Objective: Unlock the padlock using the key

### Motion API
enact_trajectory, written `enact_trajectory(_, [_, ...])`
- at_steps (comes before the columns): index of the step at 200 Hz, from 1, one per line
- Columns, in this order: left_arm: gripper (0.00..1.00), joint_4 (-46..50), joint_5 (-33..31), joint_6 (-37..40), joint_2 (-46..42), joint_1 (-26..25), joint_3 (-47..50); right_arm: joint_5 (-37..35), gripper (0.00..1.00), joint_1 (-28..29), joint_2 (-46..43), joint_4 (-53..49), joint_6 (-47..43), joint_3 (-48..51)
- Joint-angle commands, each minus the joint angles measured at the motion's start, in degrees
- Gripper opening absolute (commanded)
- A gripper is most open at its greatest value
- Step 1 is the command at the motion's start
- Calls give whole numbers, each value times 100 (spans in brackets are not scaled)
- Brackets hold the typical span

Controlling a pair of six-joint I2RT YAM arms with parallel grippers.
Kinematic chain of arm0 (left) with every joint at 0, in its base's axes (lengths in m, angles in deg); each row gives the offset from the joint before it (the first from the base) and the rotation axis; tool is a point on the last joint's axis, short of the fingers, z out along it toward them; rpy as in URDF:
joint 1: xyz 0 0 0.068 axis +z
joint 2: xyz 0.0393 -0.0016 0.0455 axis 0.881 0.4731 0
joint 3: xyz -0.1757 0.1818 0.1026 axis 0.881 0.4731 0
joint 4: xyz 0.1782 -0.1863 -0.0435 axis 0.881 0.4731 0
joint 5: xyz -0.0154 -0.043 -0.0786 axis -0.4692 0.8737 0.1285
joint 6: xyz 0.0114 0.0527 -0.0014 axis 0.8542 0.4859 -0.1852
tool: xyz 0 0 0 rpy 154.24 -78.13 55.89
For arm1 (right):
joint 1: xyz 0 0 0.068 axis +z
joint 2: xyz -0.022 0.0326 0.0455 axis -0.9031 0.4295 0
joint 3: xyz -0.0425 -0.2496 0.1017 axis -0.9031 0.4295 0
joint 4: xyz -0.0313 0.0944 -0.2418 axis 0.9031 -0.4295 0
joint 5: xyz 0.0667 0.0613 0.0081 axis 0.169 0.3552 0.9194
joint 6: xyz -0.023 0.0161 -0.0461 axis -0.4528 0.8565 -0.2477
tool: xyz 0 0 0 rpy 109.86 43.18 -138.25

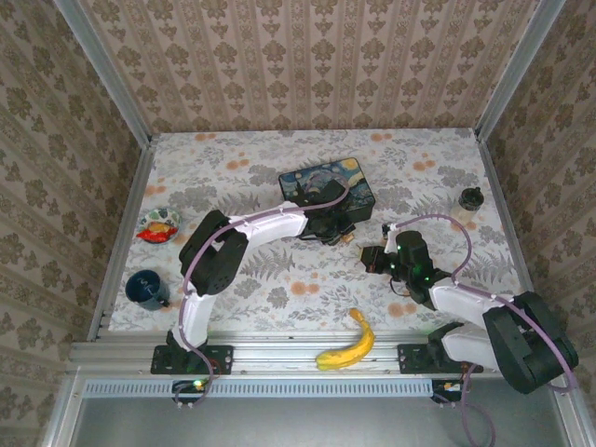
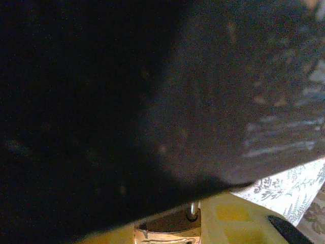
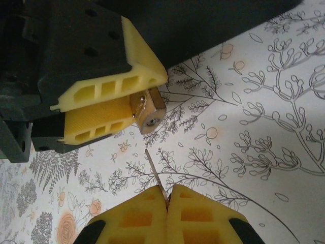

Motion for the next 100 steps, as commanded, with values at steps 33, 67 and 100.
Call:
enact_trajectory(33, [0,-484,269,-282,-68,-49,39,-140,0,-18,493,536,-286,-179])
enact_trajectory(67, [0,-566,304,-310,-63,-29,76,-109,0,-85,677,781,-249,-207])
enact_trajectory(100, [0,-630,331,-347,-44,-15,111,-173,0,-89,699,815,-247,-295])
